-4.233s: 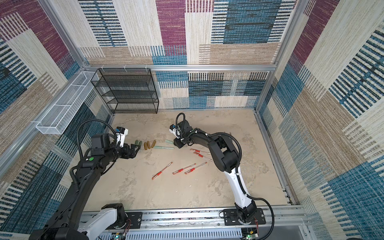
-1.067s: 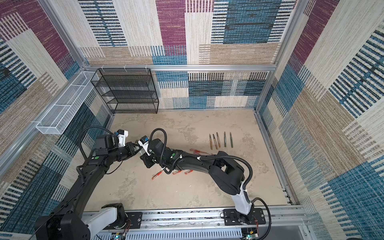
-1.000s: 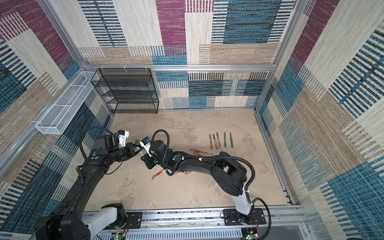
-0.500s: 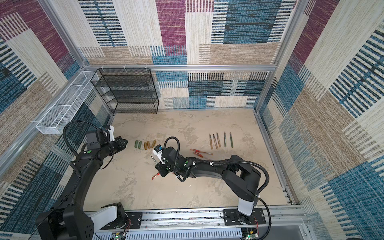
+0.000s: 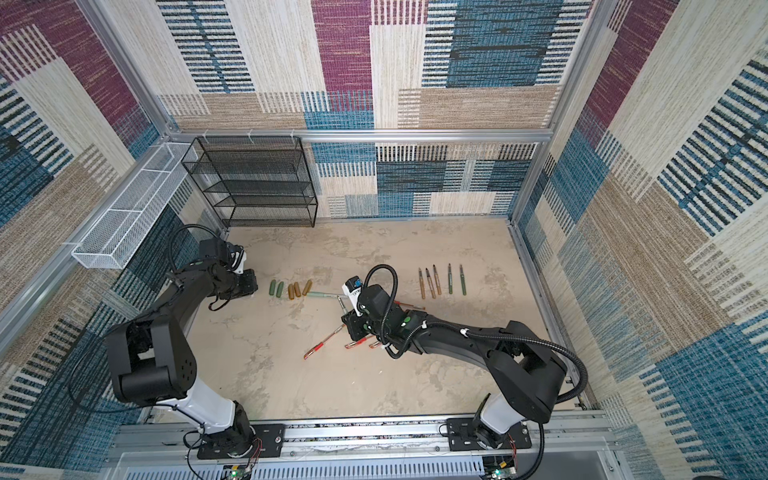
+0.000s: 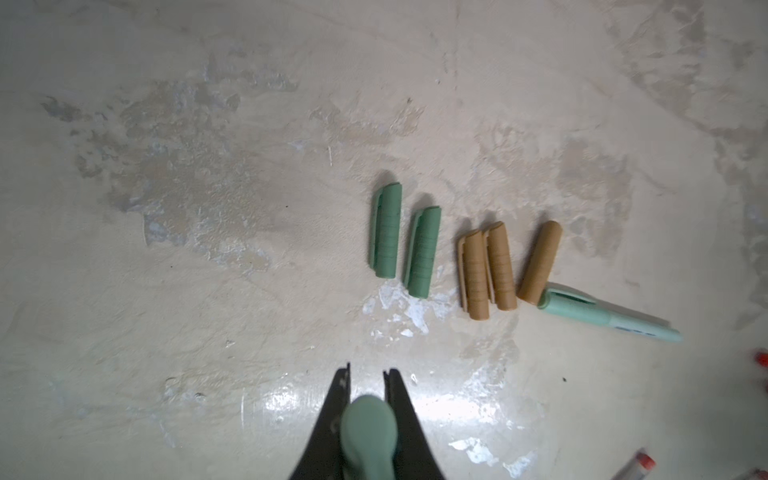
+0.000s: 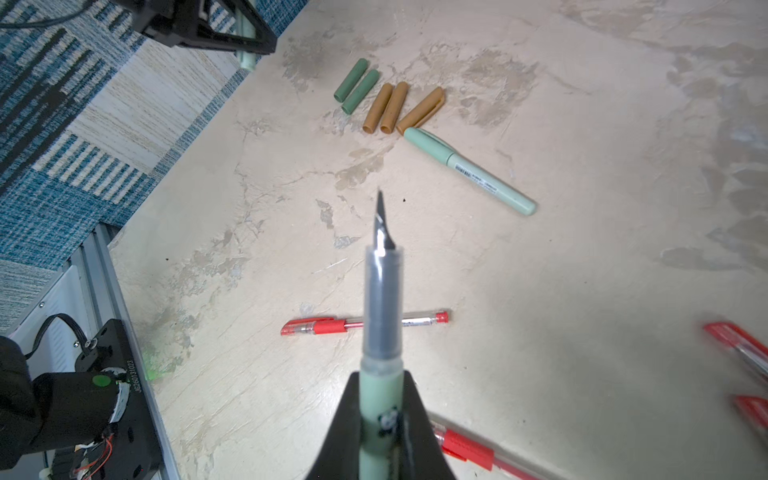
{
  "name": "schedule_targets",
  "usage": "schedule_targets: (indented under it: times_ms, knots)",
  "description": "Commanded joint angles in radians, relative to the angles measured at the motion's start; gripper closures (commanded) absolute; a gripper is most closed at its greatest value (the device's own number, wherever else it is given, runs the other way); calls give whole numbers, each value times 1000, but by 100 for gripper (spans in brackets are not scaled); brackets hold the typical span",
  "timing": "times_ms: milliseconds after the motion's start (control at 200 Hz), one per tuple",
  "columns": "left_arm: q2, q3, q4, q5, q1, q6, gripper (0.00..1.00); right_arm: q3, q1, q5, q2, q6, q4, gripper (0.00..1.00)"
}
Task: Open the pen caps
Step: 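Set the light-green cap beside the caps while the right gripper carries the pen away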
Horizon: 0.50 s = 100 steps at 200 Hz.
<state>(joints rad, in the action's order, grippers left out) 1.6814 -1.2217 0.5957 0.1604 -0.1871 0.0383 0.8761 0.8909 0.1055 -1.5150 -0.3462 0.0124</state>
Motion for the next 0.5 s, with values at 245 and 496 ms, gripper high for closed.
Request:
schedule_targets:
  times_ms: [245,496]
  knots:
    - [242,-190,151,-165,2,-107,96,-148,-64,-92,212,-2,-4,100]
    - [368,-308,200,-175,2,-156,87,-233,-83,-168,366,-10,-41,100]
